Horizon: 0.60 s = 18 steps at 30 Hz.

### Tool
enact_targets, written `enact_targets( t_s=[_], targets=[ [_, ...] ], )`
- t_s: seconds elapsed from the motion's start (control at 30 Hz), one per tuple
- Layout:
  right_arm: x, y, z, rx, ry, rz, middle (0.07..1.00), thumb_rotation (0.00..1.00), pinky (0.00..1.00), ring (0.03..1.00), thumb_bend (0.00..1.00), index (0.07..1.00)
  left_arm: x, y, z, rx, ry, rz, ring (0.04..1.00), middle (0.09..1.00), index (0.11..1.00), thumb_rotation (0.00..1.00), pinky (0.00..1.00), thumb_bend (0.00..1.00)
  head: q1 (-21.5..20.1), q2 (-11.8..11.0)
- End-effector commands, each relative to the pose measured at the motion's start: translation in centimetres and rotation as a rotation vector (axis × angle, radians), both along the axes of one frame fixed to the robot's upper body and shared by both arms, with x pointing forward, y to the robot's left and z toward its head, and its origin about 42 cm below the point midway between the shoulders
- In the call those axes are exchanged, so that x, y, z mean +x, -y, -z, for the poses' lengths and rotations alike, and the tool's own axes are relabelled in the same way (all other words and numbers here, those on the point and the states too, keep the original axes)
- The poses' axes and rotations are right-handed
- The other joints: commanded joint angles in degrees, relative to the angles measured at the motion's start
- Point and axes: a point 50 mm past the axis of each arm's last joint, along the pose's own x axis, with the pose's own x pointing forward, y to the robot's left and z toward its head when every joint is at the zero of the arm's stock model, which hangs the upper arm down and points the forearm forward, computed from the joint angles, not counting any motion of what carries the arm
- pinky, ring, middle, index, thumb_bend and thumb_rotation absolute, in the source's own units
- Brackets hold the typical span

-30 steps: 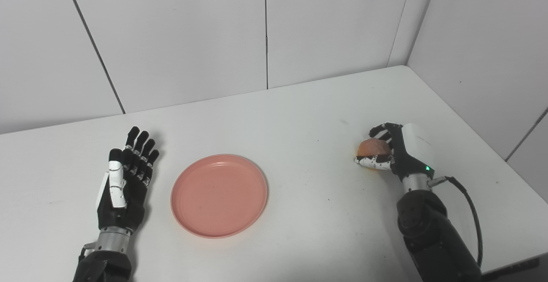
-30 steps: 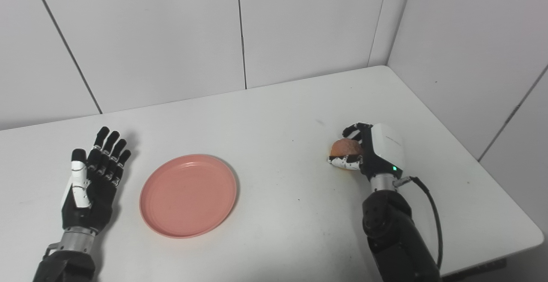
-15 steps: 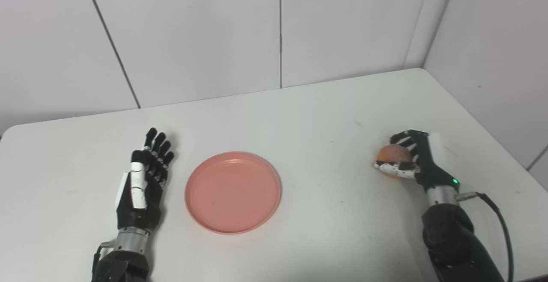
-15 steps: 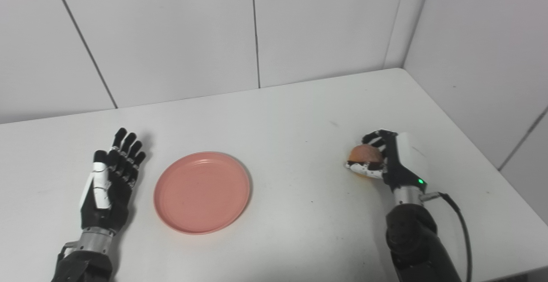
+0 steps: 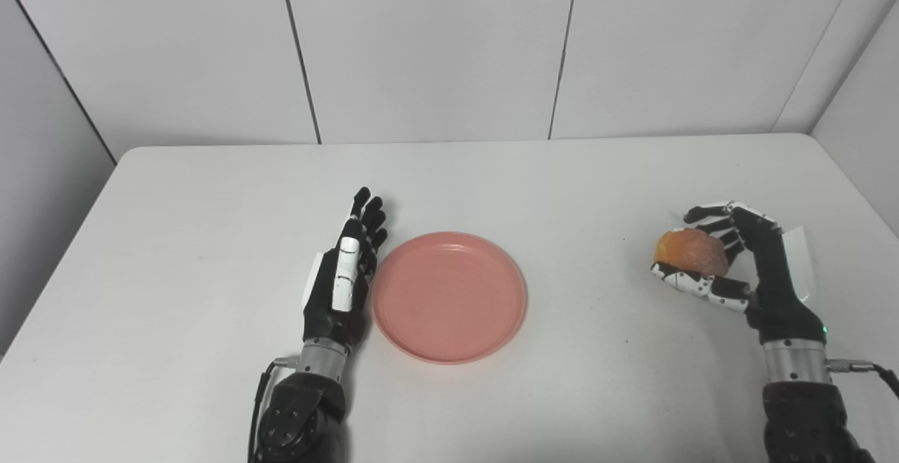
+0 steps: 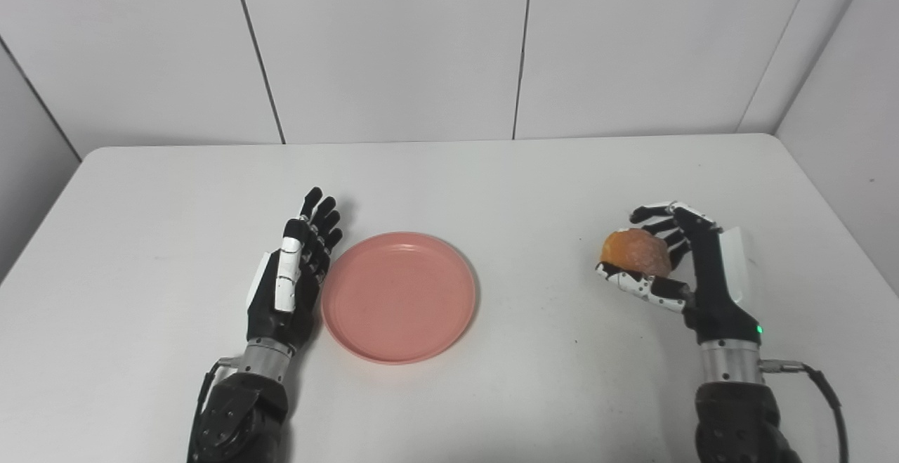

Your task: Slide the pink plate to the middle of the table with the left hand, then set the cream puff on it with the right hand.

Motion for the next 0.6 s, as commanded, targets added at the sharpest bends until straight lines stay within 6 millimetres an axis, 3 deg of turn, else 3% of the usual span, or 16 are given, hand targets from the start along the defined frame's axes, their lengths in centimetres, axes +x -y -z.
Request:
enact_targets(
  t_s=[0.0, 0.1, 0.37, 0.57],
  targets=[
    [-0.1, -0.5, -2.0, 0.004, 0.095, -0.07, 0.442, 0.0, 0.24, 0.315, 0.52, 0.522, -1.9, 1.3, 3.7, -0.012, -0.1, -0.014, 0.974, 0.973, 0.959, 0.95, 1.0, 0.64, 0.7, -0.19],
    [0.1, -1.1, -2.4, 0.015, 0.125, -0.141, 0.464, 0.0, 0.32, 0.398, 0.52, 0.511, -1.8, 2.1, 3.8, 0.005, -0.091, -0.023, 0.972, 0.966, 0.953, 0.97, 1.0, 0.63, 2.13, -0.38],
    [1.2, -4.0, -3.0, 0.035, 0.121, -0.287, 0.473, 0.0, 0.32, 0.4, 0.52, 0.509, -1.6, 2.6, 3.9, 0.045, -0.078, -0.041, 0.973, 0.963, 0.954, 1.0, 1.0, 0.61, 2.5, -0.44],
    [2.3, -8.5, -4.4, 0.011, 0.126, -0.381, 0.466, 0.0, 0.34, 0.413, 0.52, 0.512, -1.7, 2.3, 3.9, 0.055, -0.084, -0.051, 0.968, 0.96, 0.954, 0.99, 0.99, 0.61, 1.58, -0.67]
  ],
)
